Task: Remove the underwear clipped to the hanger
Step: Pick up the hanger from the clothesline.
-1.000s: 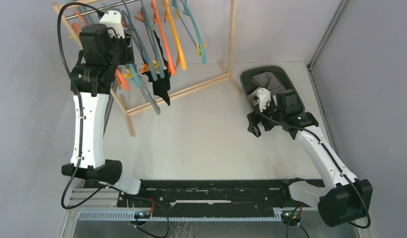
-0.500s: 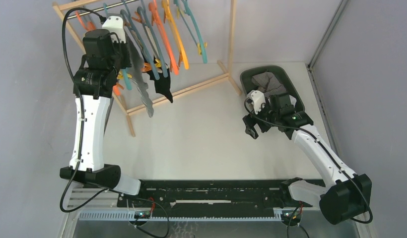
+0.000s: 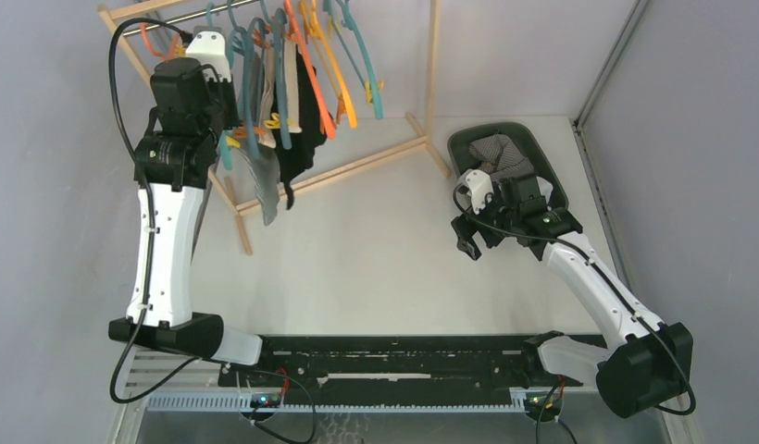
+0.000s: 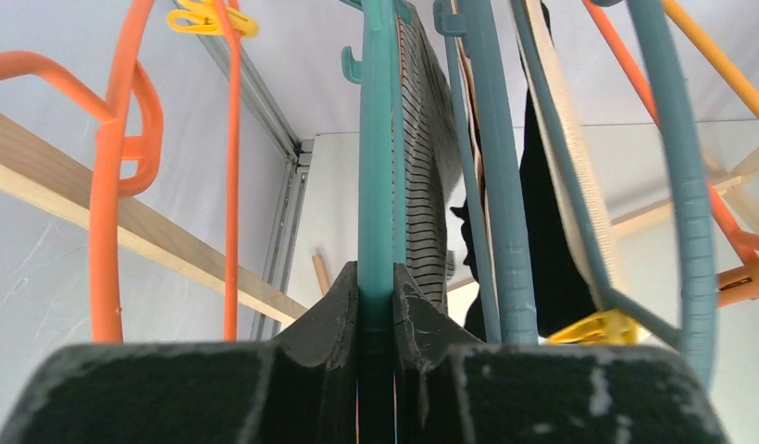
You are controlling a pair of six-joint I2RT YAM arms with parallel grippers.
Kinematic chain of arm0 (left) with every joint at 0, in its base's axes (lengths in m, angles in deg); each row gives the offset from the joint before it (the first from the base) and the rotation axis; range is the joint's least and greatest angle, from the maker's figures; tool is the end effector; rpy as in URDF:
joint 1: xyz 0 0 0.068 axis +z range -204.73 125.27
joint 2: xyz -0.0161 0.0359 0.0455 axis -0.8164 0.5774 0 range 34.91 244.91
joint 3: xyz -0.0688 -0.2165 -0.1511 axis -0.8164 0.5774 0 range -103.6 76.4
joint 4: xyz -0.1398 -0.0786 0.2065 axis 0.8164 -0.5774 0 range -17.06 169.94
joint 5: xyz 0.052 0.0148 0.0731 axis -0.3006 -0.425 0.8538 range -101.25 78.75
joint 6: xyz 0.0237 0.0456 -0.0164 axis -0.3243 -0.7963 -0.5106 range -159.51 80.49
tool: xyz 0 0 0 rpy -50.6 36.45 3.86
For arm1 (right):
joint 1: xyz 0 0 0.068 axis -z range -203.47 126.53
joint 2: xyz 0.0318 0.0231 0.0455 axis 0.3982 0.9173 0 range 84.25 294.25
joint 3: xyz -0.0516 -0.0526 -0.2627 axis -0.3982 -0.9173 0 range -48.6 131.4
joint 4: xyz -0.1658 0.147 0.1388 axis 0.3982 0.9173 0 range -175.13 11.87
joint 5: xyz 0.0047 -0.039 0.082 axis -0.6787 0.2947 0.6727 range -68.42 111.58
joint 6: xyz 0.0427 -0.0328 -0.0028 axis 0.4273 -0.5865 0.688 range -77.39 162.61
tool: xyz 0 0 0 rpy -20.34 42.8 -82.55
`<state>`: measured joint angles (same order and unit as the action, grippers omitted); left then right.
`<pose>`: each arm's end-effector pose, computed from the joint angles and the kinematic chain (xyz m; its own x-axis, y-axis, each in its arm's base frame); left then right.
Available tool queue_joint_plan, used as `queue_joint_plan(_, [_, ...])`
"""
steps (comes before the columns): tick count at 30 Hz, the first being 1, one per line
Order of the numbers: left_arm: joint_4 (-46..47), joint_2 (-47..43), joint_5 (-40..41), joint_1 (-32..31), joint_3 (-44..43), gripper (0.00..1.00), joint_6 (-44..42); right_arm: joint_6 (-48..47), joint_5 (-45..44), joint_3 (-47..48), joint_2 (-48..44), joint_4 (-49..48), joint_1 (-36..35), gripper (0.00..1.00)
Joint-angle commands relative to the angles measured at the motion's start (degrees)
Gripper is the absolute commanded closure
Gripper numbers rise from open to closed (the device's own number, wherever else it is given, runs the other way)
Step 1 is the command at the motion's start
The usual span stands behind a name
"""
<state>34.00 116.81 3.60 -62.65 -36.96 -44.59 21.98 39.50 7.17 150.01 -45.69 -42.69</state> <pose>0.2642 -0.0276 0.5268 -0.2566 0.1221 -0.9588 -0.0903 0.9846 0.1496 0.2167 0.0871 0.2889 -0.4943 -0.5275 -0.6909 -0.7227 0.6911 -0.0105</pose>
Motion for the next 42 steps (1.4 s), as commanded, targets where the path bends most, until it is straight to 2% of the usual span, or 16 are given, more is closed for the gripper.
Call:
queue_joint_plan(1, [4.5, -3.6, 0.9, -0.3, 0.9, 0.96, 0.3, -0.6, -0.6, 0.1, -0.1, -2.0, -0.4, 0.09])
queue_joint_plan(4, [5.5, -4.3, 2.3, -0.3, 1.3, 1.0, -0.4, -0.6, -0.5, 0.1, -0.3, -2.0, -0.5, 0.09])
queue_joint_plan(15, [14.7, -9.1, 4.5, -0.2, 8.1, 1.0, -3.8, -0.7, -0.3, 0.2, -0.1, -1.9, -0.6, 0.09])
queue_joint_plan(32, [41.1, -15.7, 2.9, -0.1, 24.6, 1.0, -12.0, -1.1, -0.6, 0.2, 0.2, -1.6, -1.4, 0.09])
queue_joint_plan(42, [49.8, -21.0, 1.0, -0.1, 31.3, 1.0, -10.4, -1.5, -1.8, 0.1, 0.9, -1.6, -2.7, 0.09])
